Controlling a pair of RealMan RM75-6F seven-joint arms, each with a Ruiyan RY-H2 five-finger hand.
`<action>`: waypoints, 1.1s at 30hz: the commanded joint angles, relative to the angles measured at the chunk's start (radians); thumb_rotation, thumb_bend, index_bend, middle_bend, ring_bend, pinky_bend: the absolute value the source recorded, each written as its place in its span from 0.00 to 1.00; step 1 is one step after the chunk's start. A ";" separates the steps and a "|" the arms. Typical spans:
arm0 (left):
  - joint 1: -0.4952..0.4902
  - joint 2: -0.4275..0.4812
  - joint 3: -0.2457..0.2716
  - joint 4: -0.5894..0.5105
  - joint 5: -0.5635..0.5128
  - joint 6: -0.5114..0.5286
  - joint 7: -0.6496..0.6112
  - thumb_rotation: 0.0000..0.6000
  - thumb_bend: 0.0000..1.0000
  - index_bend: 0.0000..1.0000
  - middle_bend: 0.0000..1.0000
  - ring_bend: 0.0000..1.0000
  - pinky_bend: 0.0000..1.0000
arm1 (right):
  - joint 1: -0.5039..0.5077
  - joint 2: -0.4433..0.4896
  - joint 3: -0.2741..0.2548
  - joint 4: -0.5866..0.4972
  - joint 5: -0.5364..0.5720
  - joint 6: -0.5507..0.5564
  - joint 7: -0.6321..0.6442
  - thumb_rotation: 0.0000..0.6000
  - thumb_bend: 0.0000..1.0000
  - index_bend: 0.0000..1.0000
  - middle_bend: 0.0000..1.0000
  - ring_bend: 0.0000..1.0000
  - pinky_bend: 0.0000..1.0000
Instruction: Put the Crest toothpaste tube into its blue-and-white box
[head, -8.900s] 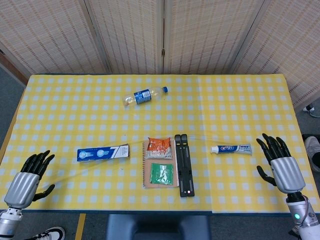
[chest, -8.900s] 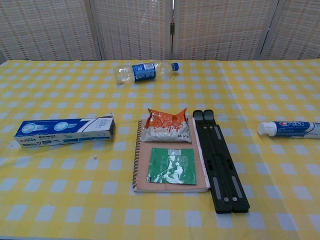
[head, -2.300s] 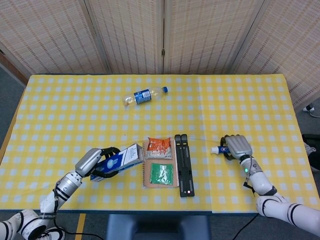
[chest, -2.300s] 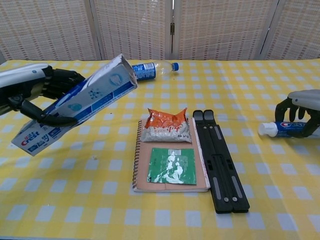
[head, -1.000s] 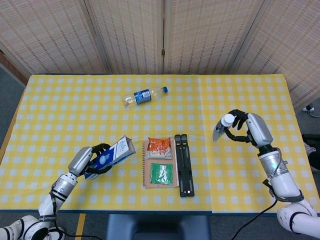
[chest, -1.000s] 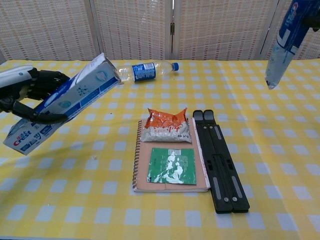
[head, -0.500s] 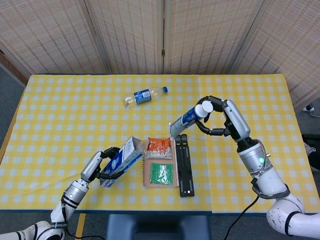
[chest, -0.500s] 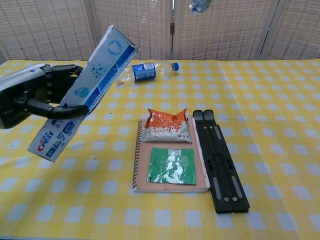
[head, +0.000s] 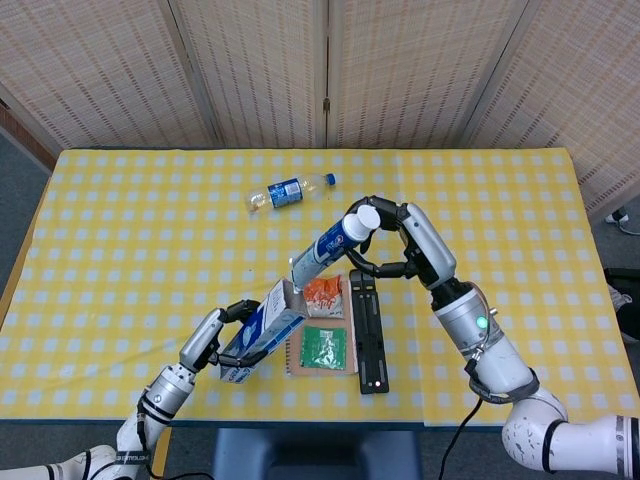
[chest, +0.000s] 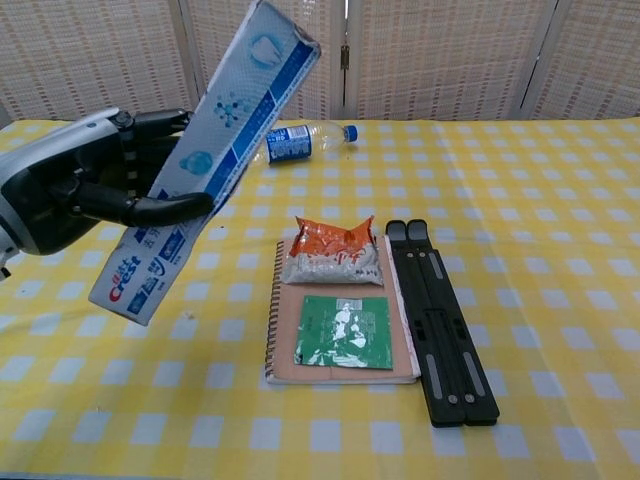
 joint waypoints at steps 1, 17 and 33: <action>-0.011 0.000 0.000 -0.015 0.009 -0.011 0.007 1.00 0.29 0.45 0.52 0.52 0.57 | 0.007 -0.013 -0.007 0.000 0.006 -0.001 -0.013 1.00 0.40 0.72 0.56 0.54 0.58; -0.031 -0.022 -0.009 0.017 -0.007 -0.035 -0.017 1.00 0.29 0.45 0.52 0.52 0.57 | -0.001 -0.005 -0.002 -0.042 -0.013 0.008 -0.027 1.00 0.40 0.72 0.56 0.54 0.58; -0.053 -0.035 -0.021 0.048 -0.021 -0.059 -0.043 1.00 0.29 0.45 0.52 0.52 0.57 | 0.001 -0.013 -0.016 -0.048 -0.023 0.012 -0.052 1.00 0.40 0.72 0.56 0.54 0.58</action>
